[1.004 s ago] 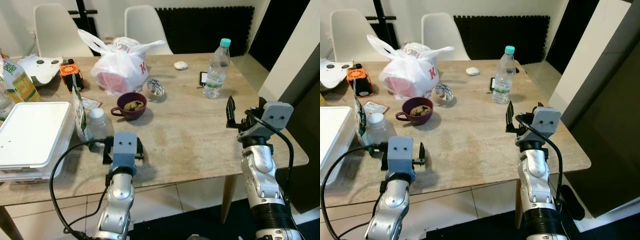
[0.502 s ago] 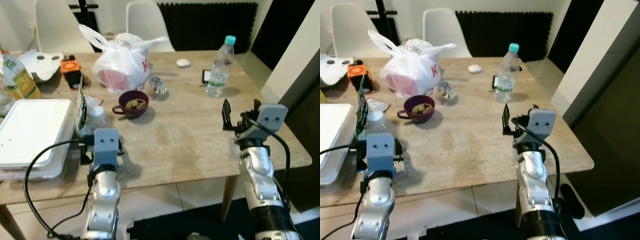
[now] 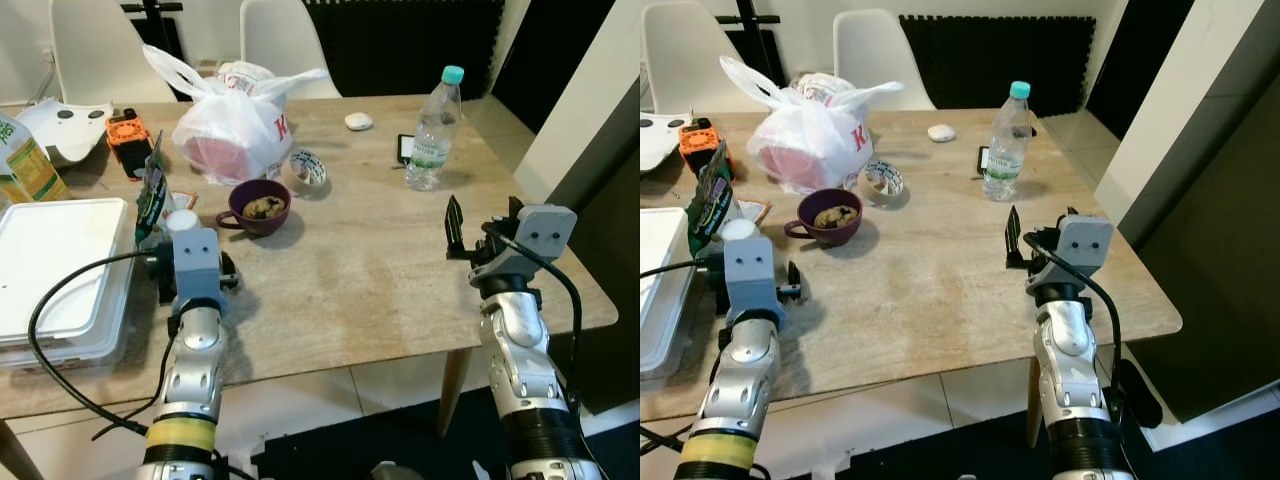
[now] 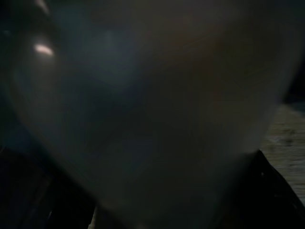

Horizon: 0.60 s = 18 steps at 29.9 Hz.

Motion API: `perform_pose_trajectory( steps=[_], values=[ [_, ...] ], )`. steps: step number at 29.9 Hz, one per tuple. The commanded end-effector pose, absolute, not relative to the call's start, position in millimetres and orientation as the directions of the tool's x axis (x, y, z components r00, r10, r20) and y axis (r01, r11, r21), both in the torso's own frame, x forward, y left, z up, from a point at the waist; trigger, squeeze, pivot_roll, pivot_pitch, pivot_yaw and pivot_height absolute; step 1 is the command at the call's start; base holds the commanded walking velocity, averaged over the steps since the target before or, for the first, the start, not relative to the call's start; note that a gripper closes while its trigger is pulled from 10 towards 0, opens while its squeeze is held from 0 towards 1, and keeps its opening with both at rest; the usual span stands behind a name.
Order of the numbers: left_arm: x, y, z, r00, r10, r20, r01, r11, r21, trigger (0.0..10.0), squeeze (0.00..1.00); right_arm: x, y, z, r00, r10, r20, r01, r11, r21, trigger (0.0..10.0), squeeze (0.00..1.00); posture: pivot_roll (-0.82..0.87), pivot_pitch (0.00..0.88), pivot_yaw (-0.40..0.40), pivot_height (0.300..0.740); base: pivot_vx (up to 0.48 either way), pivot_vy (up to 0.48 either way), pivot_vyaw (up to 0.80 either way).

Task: Restocking fridge

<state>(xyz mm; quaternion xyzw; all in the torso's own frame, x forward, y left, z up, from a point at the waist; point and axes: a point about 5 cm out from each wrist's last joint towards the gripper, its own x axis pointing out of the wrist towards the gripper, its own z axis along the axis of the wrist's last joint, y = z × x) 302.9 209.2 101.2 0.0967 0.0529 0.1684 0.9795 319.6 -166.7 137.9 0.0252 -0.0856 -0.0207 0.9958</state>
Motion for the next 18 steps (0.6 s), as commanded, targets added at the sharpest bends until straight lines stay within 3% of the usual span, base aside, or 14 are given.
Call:
perform_pose_trajectory(
  steps=[1, 2, 3, 5, 8, 12, 14, 15, 16, 18],
  values=[
    [299.2, 212.9, 98.1, 0.948, 0.306, -0.081, -0.284, 0.934, 0.216, 5.9, 0.00, 319.4, -170.1, 139.1, 0.984, -0.058, 0.170, 0.050, 0.997, 0.053, 10.0, 0.00, -0.01, 0.053, -0.089, 0.740, 0.000, 0.000, 0.00],
    [299.2, 212.9, 98.1, 0.948, 0.306, -0.081, -0.284, 0.934, 0.216, 5.9, 0.00, 319.4, -170.1, 139.1, 0.984, -0.058, 0.170, 0.050, 0.997, 0.053, 10.0, 0.00, -0.01, 0.053, -0.089, 0.740, 0.000, 0.000, 0.00],
    [294.1, 210.6, 97.5, 0.964, 0.256, -0.075, -0.233, 0.946, 0.224, 4.7, 0.00, 320.3, -168.9, 139.9, 0.984, -0.057, 0.171, 0.048, 0.997, 0.054, 10.0, 0.00, -0.01, 0.050, -0.087, 0.740, 0.000, 0.000, 0.00],
    [290.8, 210.0, 97.0, 0.971, 0.229, -0.070, -0.207, 0.950, 0.232, 4.6, 0.00, 320.8, -168.2, 140.5, 0.983, -0.056, 0.173, 0.047, 0.997, 0.055, 10.0, 0.00, -0.01, 0.049, -0.087, 0.740, 0.000, 0.000, 0.00],
    [287.2, 211.3, 97.8, 0.976, 0.212, -0.057, -0.193, 0.950, 0.245, 2.2, 0.00, 320.9, -167.9, 139.7, 0.984, -0.055, 0.172, 0.046, 0.997, 0.056, 10.0, 0.00, -0.01, 0.049, -0.087, 0.740, 0.000, 0.000, 0.00],
    [285.7, 209.4, 100.4, 0.981, 0.192, -0.037, -0.177, 0.952, 0.252, 1.1, 0.00, 321.2, -167.5, 138.5, 0.984, -0.053, 0.169, 0.044, 0.997, 0.057, 10.0, 0.00, 0.00, 0.047, -0.085, 0.740, 0.000, 0.000, 0.00],
    [285.6, 208.1, 101.5, 0.983, 0.184, -0.030, -0.170, 0.953, 0.252, 1.1, 0.00, 321.3, -167.3, 138.4, 0.984, -0.052, 0.169, 0.043, 0.997, 0.057, 10.0, 0.00, 0.00, 0.047, -0.085, 0.740, 0.000, 0.000, 0.00],
    [286.1, 204.3, 105.0, 0.987, 0.162, -0.009, -0.154, 0.954, 0.258, 6.4, 0.00, 321.4, -167.1, 138.6, 0.984, -0.052, 0.169, 0.043, 0.997, 0.057, 10.0, 0.00, 0.00, 0.046, -0.085, 0.740, 0.000, 0.000, 0.00],
    [286.9, 200.5, 108.7, 0.990, 0.143, 0.013, -0.141, 0.955, 0.260, 10.0, 0.00, 321.5, -166.9, 139.2, 0.984, -0.051, 0.171, 0.042, 0.997, 0.058, 10.0, 0.00, 0.00, 0.047, -0.085, 0.740, 0.000, 0.000, 0.00],
    [289.1, 190.2, 119.3, 0.993, 0.093, 0.072, -0.110, 0.955, 0.276, 10.0, 0.00, 321.6, -167.0, 142.9, 0.982, -0.048, 0.184, 0.039, 0.998, 0.055, 10.0, 0.00, 0.00, 0.048, -0.085, 0.740, 0.000, 0.000, 0.00]
  ],
)
